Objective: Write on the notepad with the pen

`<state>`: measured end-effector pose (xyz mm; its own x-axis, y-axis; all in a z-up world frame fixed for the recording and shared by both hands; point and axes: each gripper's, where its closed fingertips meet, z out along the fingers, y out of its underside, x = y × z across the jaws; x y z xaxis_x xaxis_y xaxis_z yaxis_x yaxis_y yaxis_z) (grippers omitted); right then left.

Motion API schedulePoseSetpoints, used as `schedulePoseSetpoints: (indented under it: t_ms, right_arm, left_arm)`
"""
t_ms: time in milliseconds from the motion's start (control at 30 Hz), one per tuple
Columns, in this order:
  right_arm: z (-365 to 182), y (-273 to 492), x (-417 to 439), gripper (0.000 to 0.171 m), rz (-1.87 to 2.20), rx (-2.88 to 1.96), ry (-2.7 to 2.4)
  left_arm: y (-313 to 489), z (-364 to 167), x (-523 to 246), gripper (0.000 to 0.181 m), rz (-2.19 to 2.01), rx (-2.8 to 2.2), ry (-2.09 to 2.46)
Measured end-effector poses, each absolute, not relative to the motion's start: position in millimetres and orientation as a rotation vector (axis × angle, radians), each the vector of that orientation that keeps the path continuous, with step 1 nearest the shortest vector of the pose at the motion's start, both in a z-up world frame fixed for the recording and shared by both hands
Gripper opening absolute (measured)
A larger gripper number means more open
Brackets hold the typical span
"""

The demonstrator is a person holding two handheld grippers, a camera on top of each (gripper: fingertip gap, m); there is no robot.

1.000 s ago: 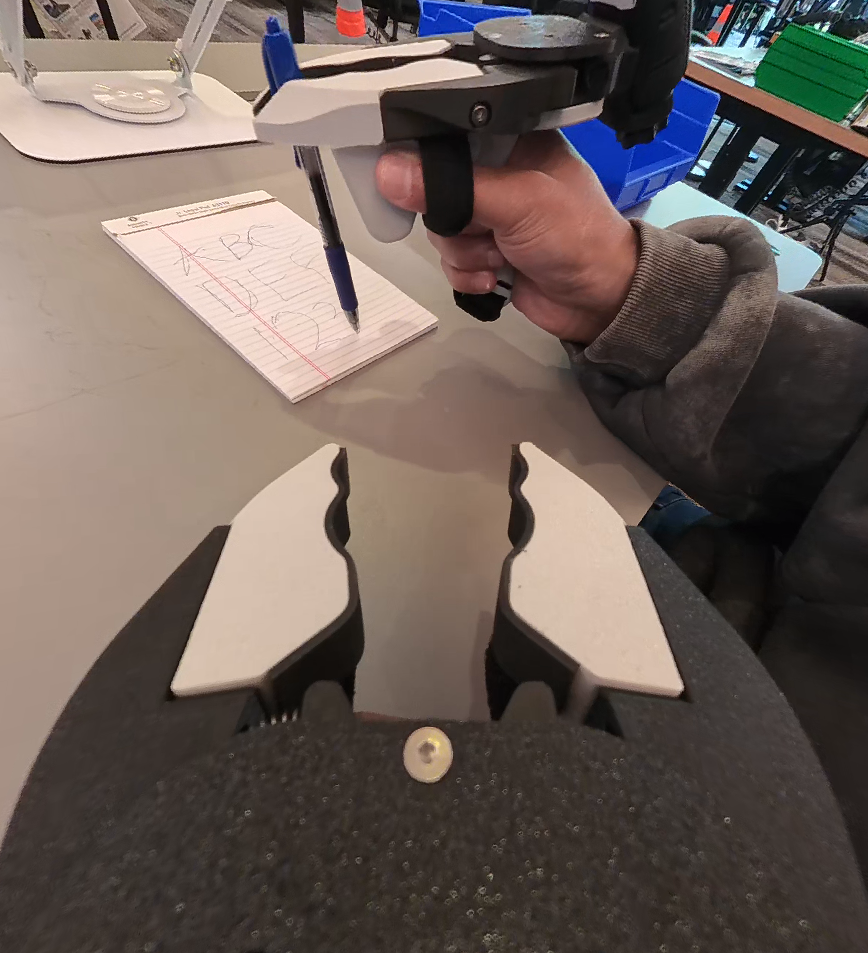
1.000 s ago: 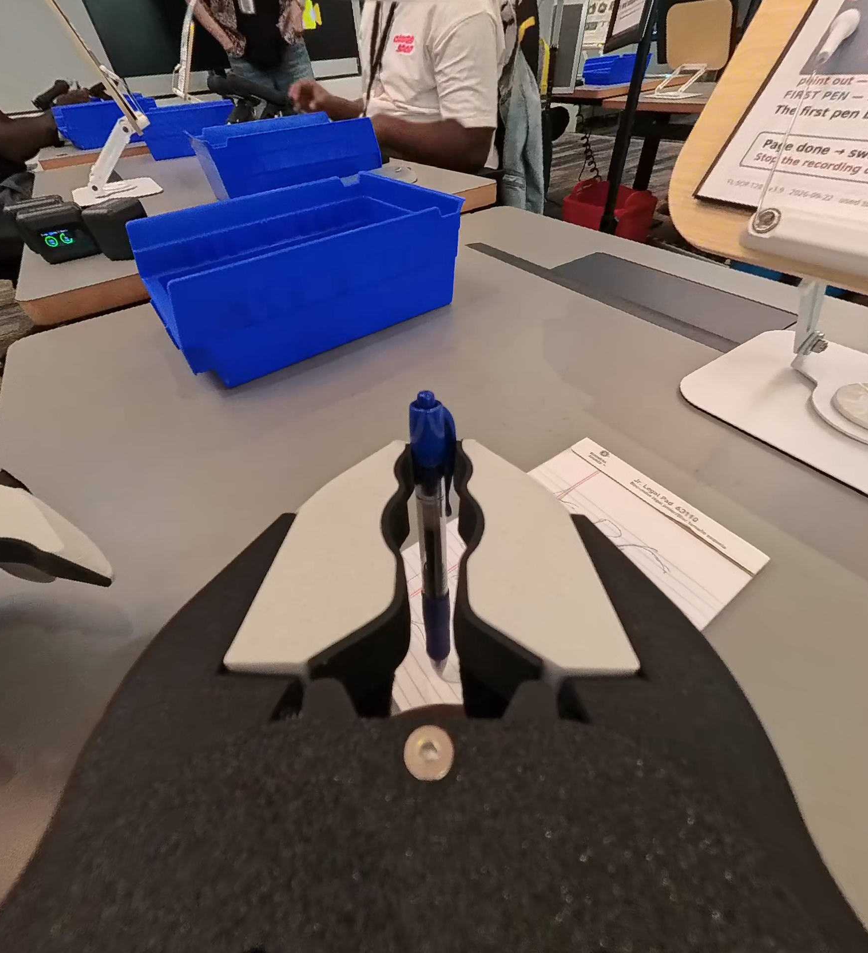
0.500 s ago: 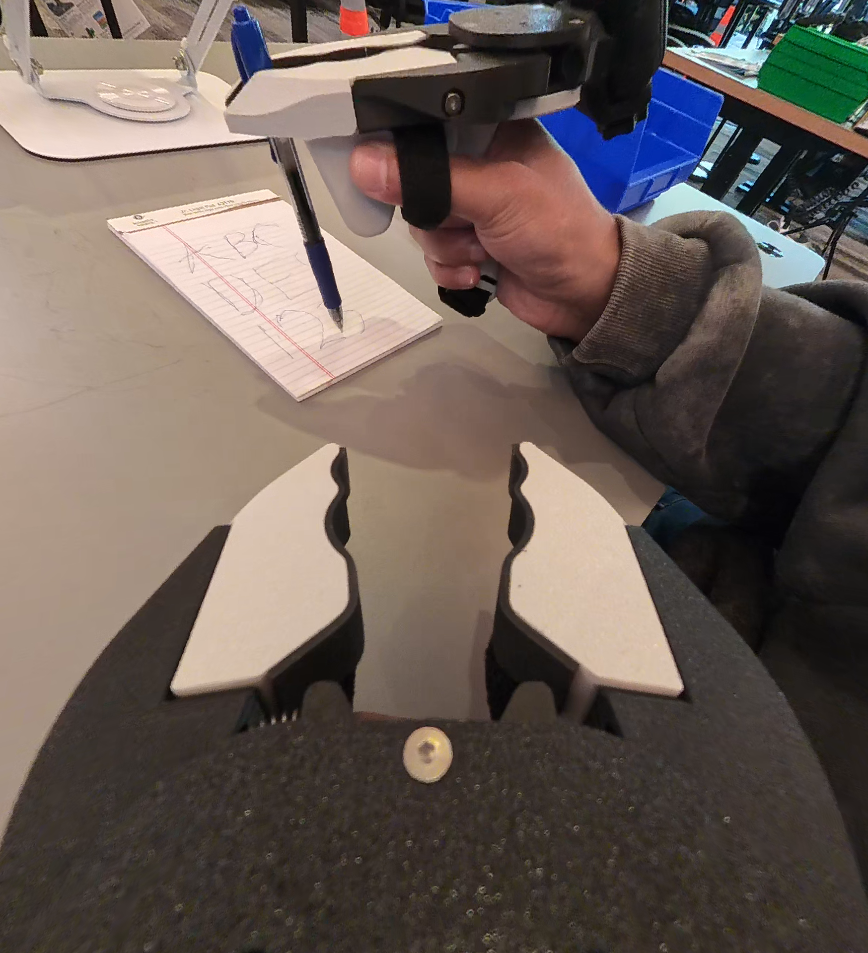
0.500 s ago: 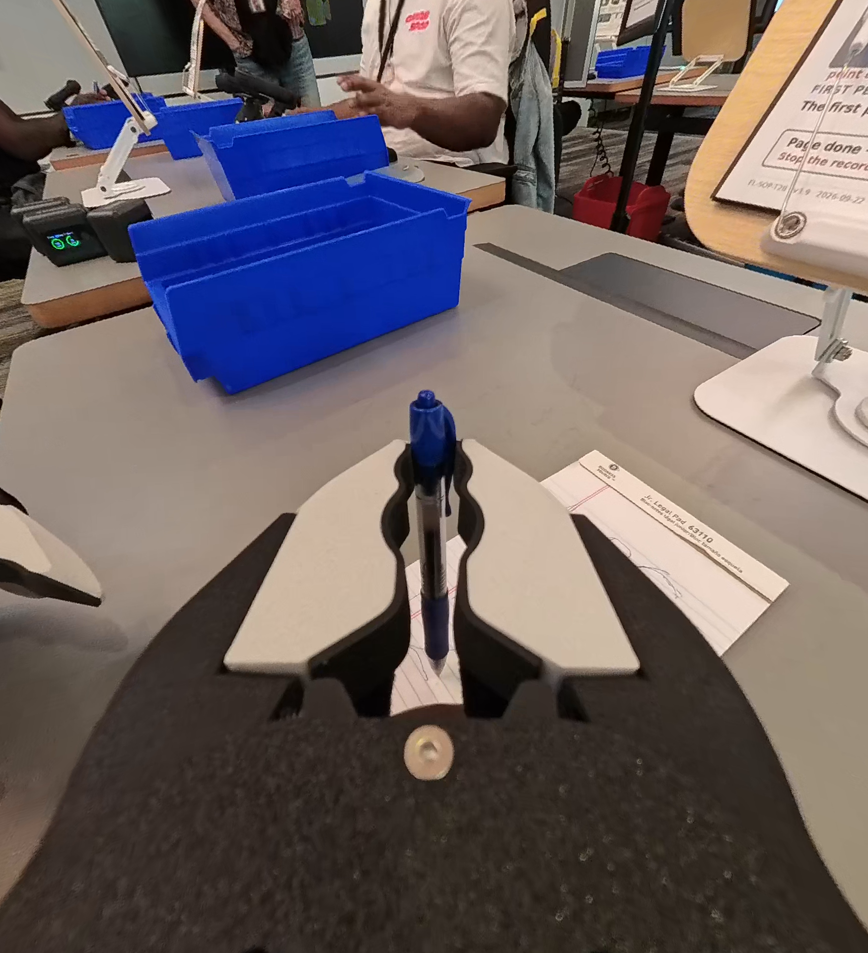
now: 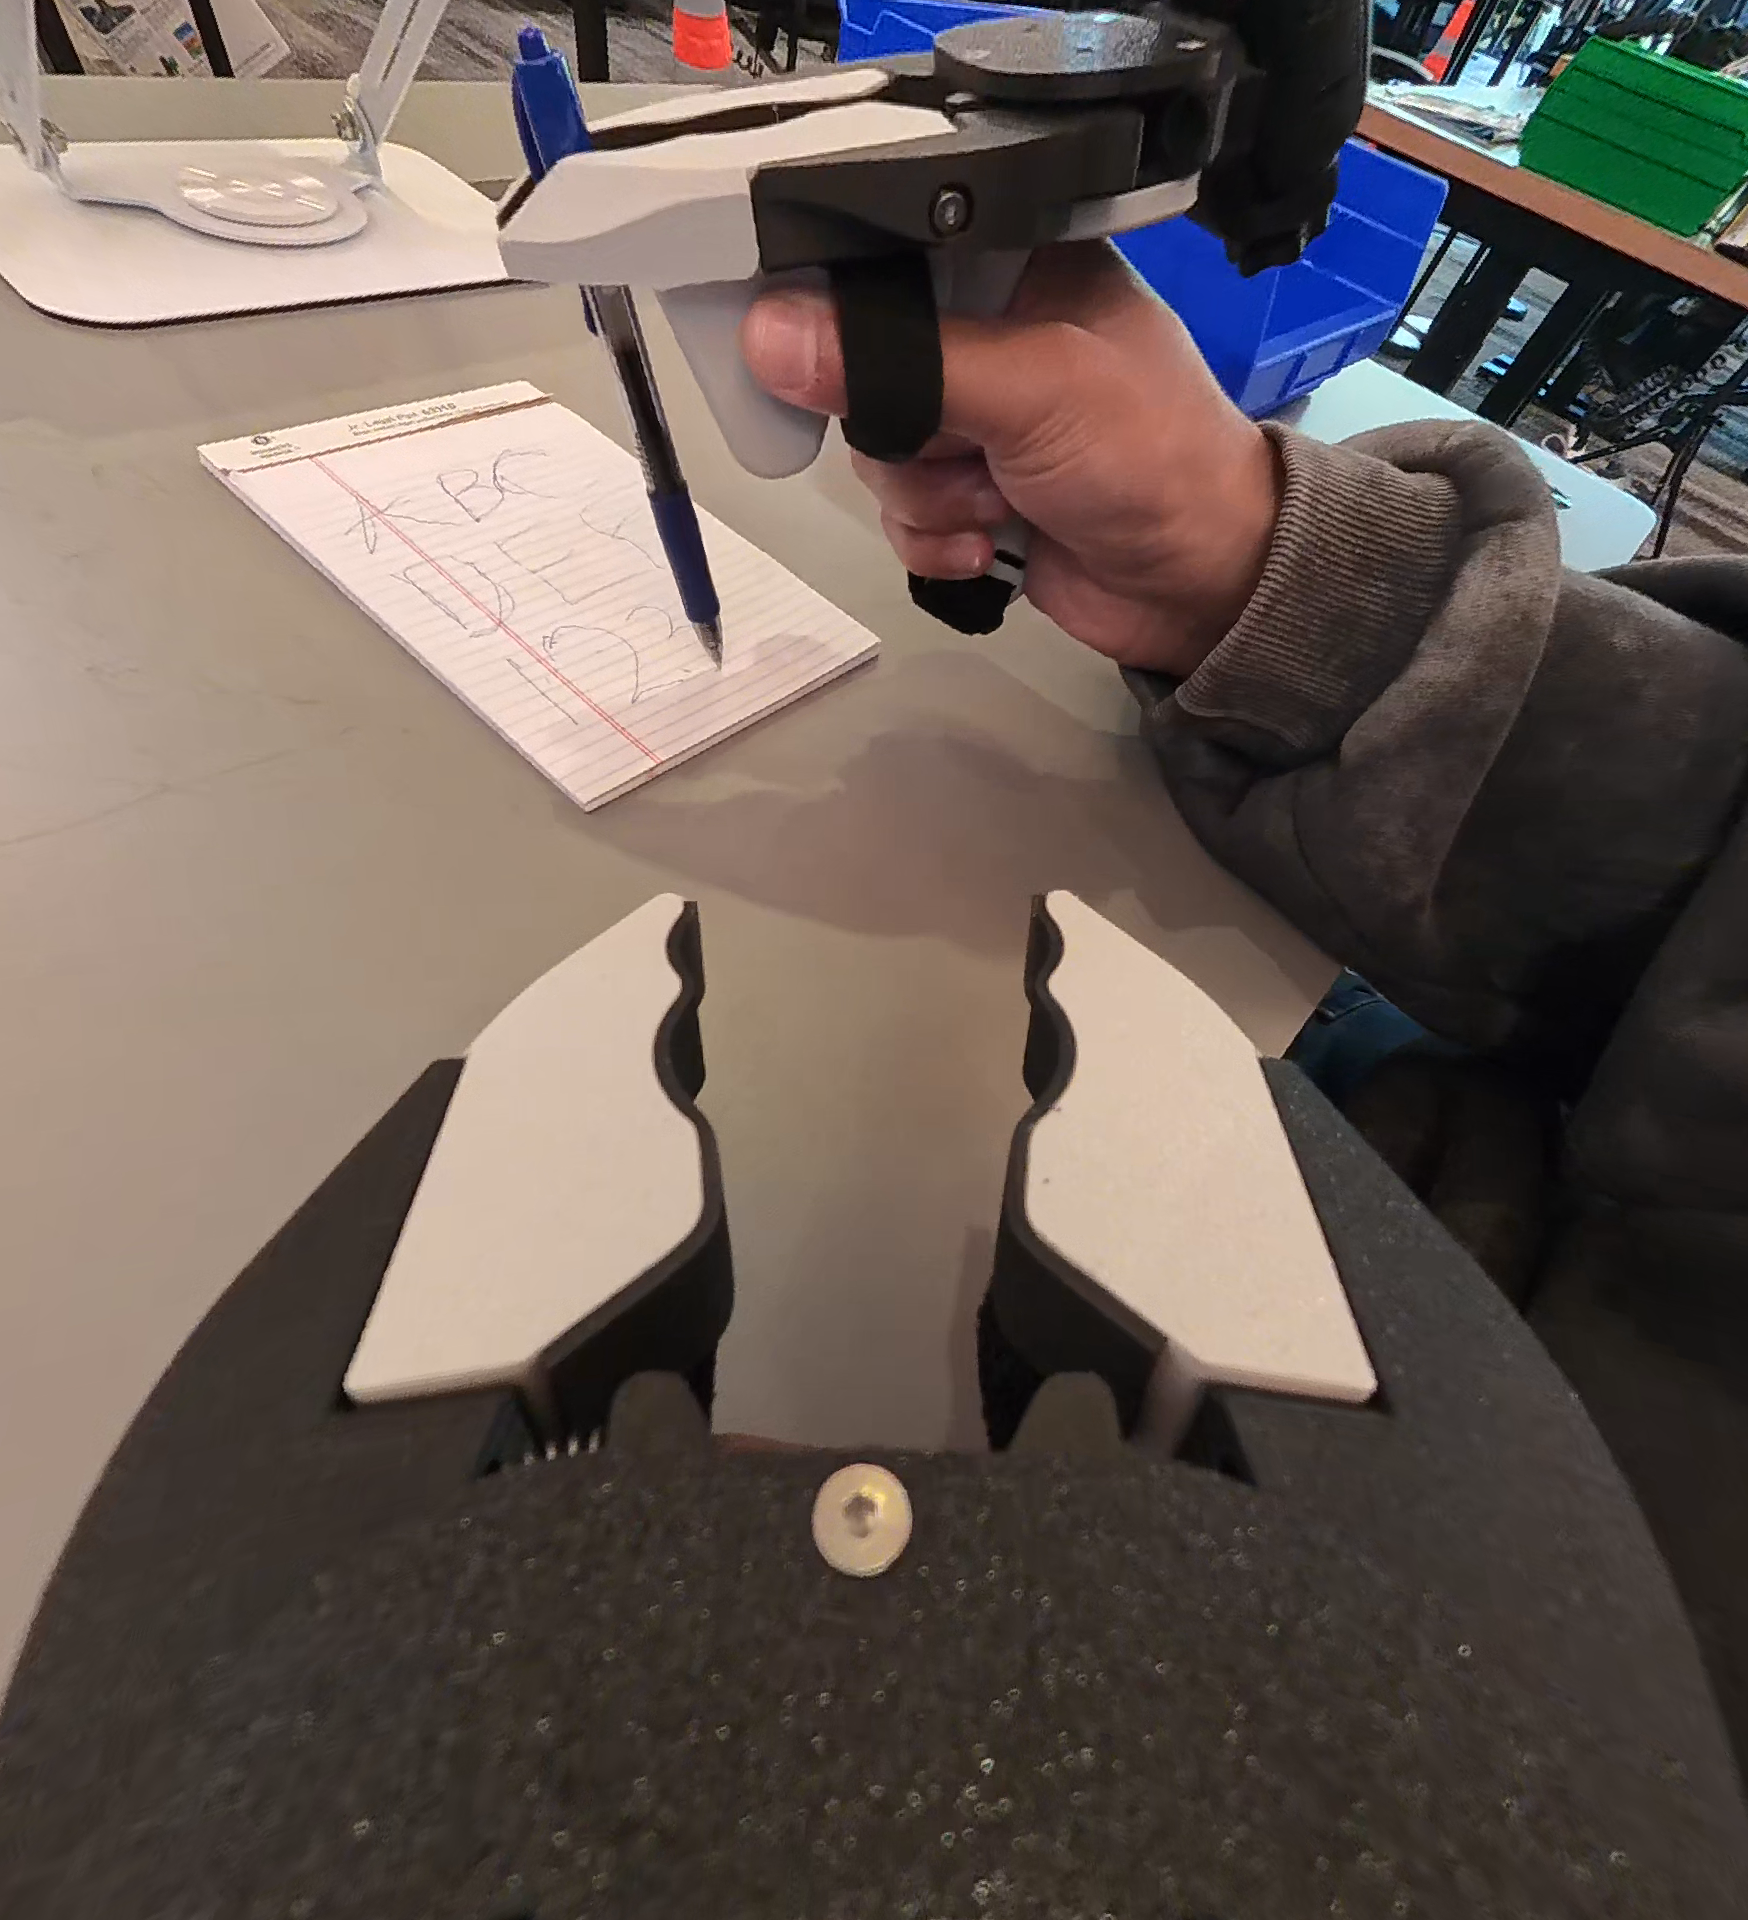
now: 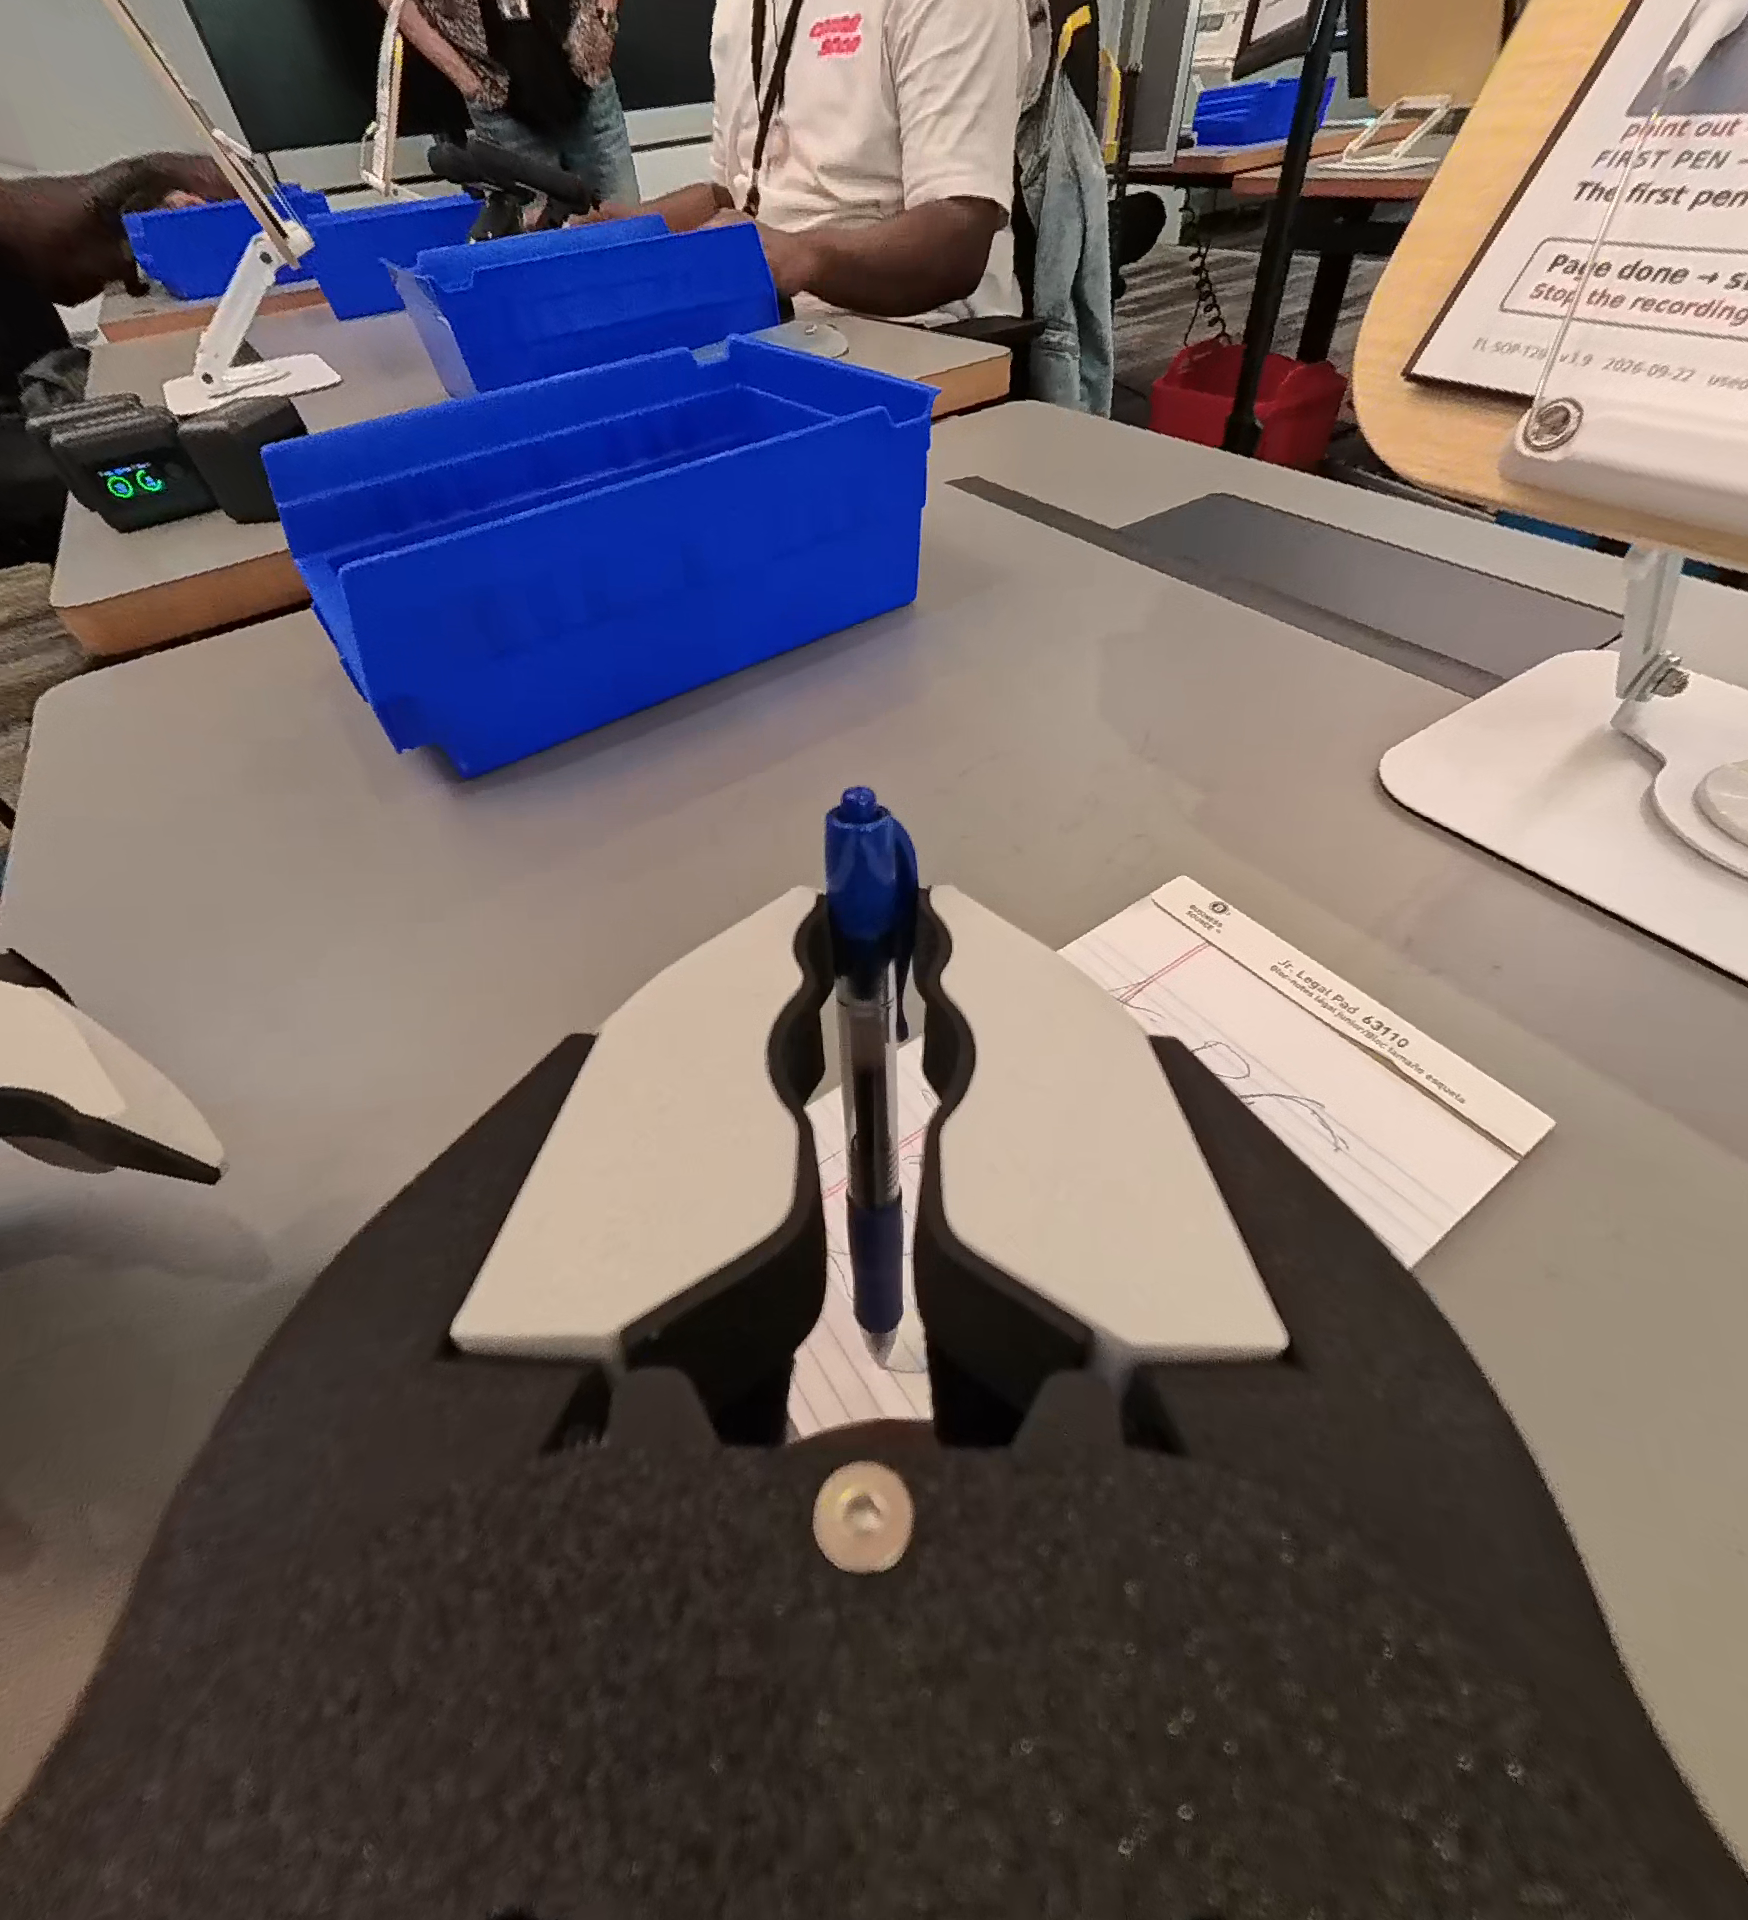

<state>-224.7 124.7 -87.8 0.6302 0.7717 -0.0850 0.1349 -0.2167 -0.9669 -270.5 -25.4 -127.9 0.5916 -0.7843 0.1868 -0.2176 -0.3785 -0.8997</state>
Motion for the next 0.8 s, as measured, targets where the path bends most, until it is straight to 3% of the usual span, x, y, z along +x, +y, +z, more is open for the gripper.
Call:
schedulePoseSetpoints:
  t_ms: [233,800]
  right_arm:
    - [-64,138,-200,0.014,0.677,-1.673,-0.665]
    - [-81,158,-186,0.014,0.713,-1.652,-0.574]
  left_arm:
    - [-25,-128,-271,0.059,-0.772,-1.898,0.802]
    - [-24,-130,-270,0.059,-0.78,-1.905,0.801]
